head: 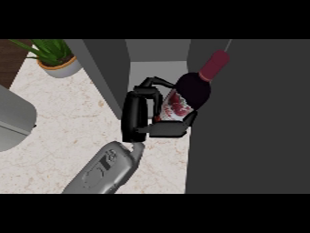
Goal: Pick up the wine, place it into the cabinet and close the cabinet
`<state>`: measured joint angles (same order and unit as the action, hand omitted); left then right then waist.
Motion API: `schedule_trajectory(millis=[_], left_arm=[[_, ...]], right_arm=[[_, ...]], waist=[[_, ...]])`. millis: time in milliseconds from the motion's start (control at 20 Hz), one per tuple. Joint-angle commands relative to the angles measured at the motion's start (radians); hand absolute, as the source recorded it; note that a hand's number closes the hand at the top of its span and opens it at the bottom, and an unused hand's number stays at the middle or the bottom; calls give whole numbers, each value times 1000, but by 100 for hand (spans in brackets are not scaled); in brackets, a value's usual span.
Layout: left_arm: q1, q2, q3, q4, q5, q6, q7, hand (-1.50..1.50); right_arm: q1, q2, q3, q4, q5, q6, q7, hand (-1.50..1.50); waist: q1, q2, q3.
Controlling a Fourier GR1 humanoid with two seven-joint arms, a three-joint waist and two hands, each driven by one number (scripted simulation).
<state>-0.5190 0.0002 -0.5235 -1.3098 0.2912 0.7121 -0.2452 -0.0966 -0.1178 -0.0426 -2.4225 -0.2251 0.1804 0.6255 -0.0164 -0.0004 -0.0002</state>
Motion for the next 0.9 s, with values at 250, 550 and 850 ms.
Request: schedule_trajectory(millis=[250, 550, 850], left_arm=[[-113, 0, 59, 189, 8, -15, -81, 150], [-2, 7, 110, 172, 28, -80, -162, 150], [-99, 0, 163, 323, 103, -84, -232, 150]], right_arm=[[16, 19, 14, -134, -72, -33, 54, -150], [81, 33, -9, -122, -84, 17, -21, -150], [3, 13, -16, -99, -96, -18, 31, -150]], waist=[[-6, 2, 0], [5, 0, 0], [-1, 2, 0]])
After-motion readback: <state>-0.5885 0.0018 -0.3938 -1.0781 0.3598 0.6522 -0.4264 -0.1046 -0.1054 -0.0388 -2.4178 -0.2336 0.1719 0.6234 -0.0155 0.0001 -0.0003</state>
